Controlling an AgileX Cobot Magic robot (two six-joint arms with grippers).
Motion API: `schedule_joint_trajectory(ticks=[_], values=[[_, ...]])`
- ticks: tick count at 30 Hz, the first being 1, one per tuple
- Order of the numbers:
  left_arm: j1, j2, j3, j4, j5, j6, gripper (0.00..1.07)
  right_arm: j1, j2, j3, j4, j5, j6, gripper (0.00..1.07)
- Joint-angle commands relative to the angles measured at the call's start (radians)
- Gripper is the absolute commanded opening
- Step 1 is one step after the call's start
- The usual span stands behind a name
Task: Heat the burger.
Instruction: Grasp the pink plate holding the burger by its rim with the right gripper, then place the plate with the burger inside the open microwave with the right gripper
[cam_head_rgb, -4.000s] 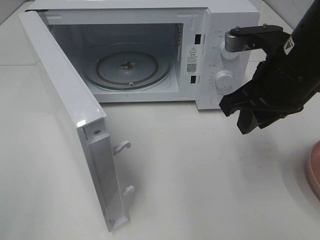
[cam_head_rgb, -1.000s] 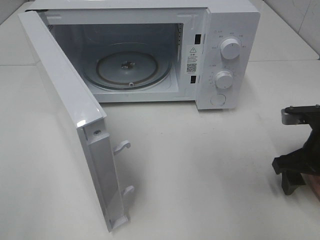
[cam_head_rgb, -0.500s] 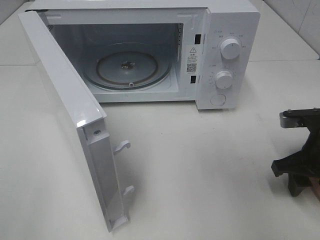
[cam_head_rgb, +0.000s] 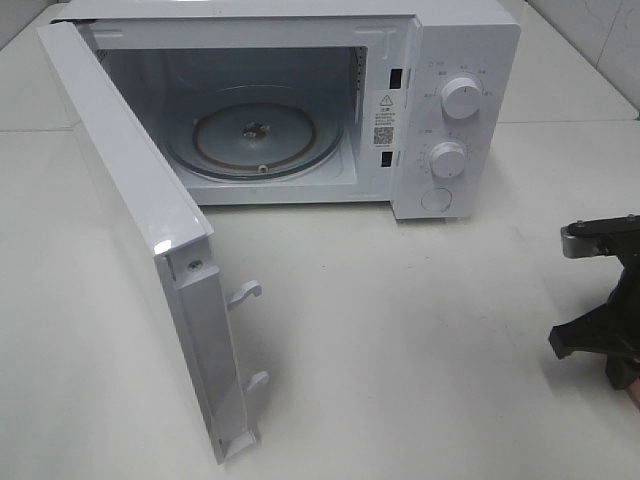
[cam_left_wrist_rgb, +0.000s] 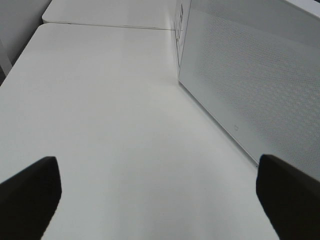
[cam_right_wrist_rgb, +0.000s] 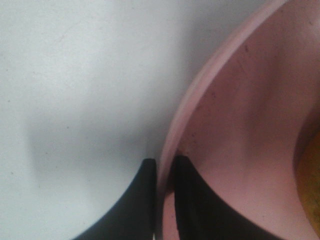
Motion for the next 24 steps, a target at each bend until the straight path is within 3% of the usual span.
schedule_joint_trajectory(ticks=[1, 16, 24], values=[[-0.004, -0.022, 0.002, -0.002, -0.009, 0.0, 0.98, -0.005, 0.007, 0.01, 0.01, -0.004, 0.019, 0.0], [-0.004, -0.022, 0.002, -0.002, -0.009, 0.0, 0.98, -0.003, 0.002, -0.026, -0.011, 0.095, 0.061, 0.0], [-0.004, -0.022, 0.002, -0.002, -0.009, 0.0, 0.98, -0.003, -0.091, -0.029, -0.044, 0.13, 0.084, 0.0]])
